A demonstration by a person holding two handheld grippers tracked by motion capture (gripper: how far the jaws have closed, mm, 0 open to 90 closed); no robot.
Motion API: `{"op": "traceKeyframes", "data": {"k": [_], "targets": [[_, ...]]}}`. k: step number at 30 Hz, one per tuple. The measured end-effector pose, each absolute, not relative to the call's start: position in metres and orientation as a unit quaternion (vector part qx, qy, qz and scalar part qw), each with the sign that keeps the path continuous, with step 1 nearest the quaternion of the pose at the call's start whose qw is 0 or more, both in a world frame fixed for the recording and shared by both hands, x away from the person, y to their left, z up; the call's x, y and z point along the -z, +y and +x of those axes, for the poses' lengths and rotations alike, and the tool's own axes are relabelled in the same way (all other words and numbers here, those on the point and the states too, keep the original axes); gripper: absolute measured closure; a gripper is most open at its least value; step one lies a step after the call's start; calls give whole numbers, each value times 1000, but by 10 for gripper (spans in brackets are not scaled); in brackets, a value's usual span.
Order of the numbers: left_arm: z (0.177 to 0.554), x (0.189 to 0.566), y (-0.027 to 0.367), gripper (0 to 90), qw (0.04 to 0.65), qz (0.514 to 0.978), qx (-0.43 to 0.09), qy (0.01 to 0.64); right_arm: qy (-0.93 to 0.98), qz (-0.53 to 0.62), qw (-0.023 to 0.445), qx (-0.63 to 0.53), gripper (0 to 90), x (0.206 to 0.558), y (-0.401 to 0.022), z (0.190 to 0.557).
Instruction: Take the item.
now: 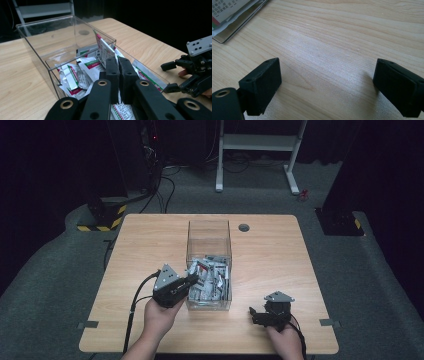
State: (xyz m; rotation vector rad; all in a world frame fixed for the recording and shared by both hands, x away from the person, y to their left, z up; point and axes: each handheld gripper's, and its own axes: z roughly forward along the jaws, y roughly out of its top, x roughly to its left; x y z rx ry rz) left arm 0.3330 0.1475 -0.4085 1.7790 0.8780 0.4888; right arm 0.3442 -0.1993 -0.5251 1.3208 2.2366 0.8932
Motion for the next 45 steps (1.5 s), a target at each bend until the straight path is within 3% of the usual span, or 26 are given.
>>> {"op": "traceKeyframes", "data": {"k": [28,45], "targets": [[325,398,155,874,544,727,-221,357,798,472,196,-319,79,525,-199,344],[324,395,182,875,538,716,-242,374,798,472,196,-319,79,525,-199,344]]}}
